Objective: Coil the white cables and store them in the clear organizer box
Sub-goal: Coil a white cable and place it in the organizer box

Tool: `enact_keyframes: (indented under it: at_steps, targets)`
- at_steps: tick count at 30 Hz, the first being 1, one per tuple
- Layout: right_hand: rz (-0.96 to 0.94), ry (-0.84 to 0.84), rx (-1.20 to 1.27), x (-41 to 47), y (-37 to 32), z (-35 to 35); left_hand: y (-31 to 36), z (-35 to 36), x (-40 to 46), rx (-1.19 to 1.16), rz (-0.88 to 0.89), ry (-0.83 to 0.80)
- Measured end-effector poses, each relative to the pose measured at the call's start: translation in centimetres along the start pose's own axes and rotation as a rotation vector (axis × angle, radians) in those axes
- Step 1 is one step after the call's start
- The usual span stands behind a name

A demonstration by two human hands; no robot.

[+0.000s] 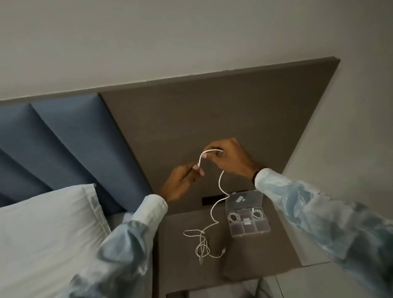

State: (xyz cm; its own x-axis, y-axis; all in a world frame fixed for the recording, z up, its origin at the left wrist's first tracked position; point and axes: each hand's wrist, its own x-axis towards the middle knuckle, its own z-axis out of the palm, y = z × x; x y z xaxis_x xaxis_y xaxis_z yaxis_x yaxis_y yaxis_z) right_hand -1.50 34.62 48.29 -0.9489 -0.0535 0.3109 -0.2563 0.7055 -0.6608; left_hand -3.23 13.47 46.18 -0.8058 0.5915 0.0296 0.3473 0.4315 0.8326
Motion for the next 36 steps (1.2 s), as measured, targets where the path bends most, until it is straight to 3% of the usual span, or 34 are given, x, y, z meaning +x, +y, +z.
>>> enact_keyframes:
  at_steps: [5,9,10,12,14,15,20,23,26,28,30,31,33,34,36]
  targets:
    - [0.102,0.078,0.108,-0.8,-1.4,0.5,3.4,-1.6,-0.2,-0.835,-0.031,0.009]
    - [0.062,-0.114,0.082,-3.0,-3.6,4.2,5.7,-2.8,2.1,-1.279,-0.017,0.361]
    - [0.041,-0.155,0.068,-3.4,-4.1,4.8,5.7,-3.1,2.6,-1.170,0.012,0.478]
    - [0.008,-0.177,0.073,-3.4,-4.8,4.9,4.8,-3.7,2.9,-0.561,0.120,0.643]
    - [-0.053,-0.144,0.060,-2.5,-5.3,3.6,3.1,-4.1,2.1,0.070,0.313,0.557]
    - [-0.084,-0.124,0.023,-1.7,-5.4,2.6,2.3,-4.1,1.6,0.226,0.375,0.459]
    - [-0.220,-0.114,-0.273,1.8,-5.2,-2.2,1.3,-3.9,-0.4,0.186,0.195,0.163]
    - [-0.288,-0.063,-0.278,2.8,-4.6,-3.9,2.5,-4.3,-1.1,-0.134,0.061,-0.032]
    - [-0.231,0.038,-0.157,2.5,-4.0,-3.1,4.3,-5.4,-1.3,-0.850,0.026,-0.059]
    - [-0.167,-0.023,-0.124,1.5,-3.9,-0.8,5.4,-5.9,-0.1,-1.157,0.075,0.057]
    - [-0.150,-0.153,-0.116,0.3,-4.4,1.7,6.1,-6.0,1.4,-1.283,0.098,0.297]
    - [-0.154,-0.210,-0.119,-0.3,-4.8,2.6,6.2,-6.0,2.1,-1.188,0.115,0.446]
    - [-0.162,-0.273,-0.117,-0.6,-5.6,3.1,5.2,-6.2,2.8,-0.639,0.170,0.692]
    - [-0.167,-0.277,-0.108,-0.3,-6.0,2.7,4.4,-6.3,2.7,-0.326,0.224,0.696]
    - [-0.182,-0.233,-0.131,1.0,-6.4,1.1,2.8,-5.9,1.9,0.114,0.323,0.515]
